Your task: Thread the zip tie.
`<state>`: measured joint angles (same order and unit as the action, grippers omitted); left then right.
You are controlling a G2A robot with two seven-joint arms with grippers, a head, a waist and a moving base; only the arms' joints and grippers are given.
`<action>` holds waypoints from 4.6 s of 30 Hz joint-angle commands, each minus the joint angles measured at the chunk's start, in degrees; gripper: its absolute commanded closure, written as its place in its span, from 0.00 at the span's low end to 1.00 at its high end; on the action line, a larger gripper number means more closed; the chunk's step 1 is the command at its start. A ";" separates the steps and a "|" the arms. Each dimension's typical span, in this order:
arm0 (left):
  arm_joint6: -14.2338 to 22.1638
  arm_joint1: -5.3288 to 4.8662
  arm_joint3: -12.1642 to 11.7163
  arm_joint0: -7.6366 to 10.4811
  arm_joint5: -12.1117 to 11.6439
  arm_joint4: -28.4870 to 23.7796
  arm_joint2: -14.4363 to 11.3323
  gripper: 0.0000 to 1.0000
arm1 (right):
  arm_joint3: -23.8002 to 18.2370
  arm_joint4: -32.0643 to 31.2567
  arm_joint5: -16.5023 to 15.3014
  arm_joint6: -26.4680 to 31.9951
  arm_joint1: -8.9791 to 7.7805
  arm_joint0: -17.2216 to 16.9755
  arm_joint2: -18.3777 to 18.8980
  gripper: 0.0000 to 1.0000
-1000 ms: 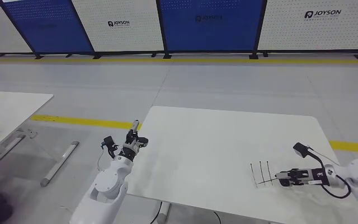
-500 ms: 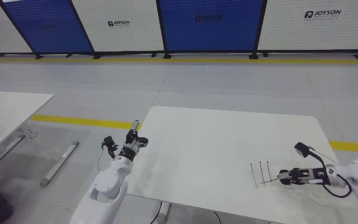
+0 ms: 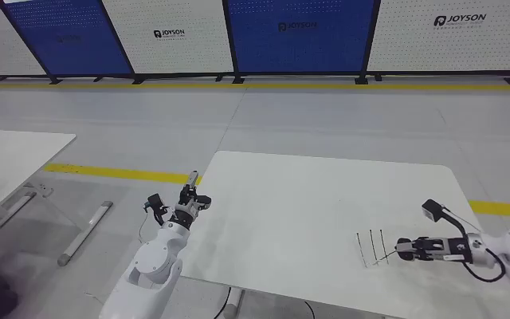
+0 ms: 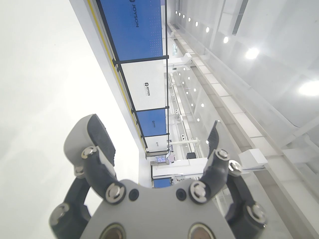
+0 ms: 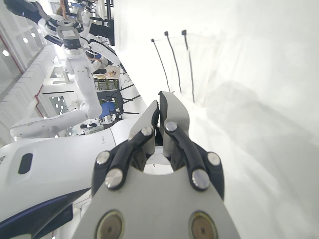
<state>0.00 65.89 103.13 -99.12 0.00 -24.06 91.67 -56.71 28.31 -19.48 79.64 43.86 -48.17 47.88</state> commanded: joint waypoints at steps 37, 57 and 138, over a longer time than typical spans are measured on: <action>0.00 0.00 0.00 0.00 0.00 0.00 0.00 0.00 | -25.67 7.04 0.00 -20.91 5.51 -6.90 3.34 1.00; 2.59 0.92 5.39 1.55 2.98 16.87 -14.55 0.00 | -29.92 11.09 0.00 -33.85 9.57 -14.65 8.32 1.00; 15.60 3.97 -7.98 14.68 -11.44 -7.99 -28.40 0.00 | -25.45 3.66 1.87 -46.54 18.74 -16.29 0.31 1.00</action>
<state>15.77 69.79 95.47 -84.73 -11.14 -32.14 63.46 -82.16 31.97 -17.61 33.10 62.60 -64.46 48.19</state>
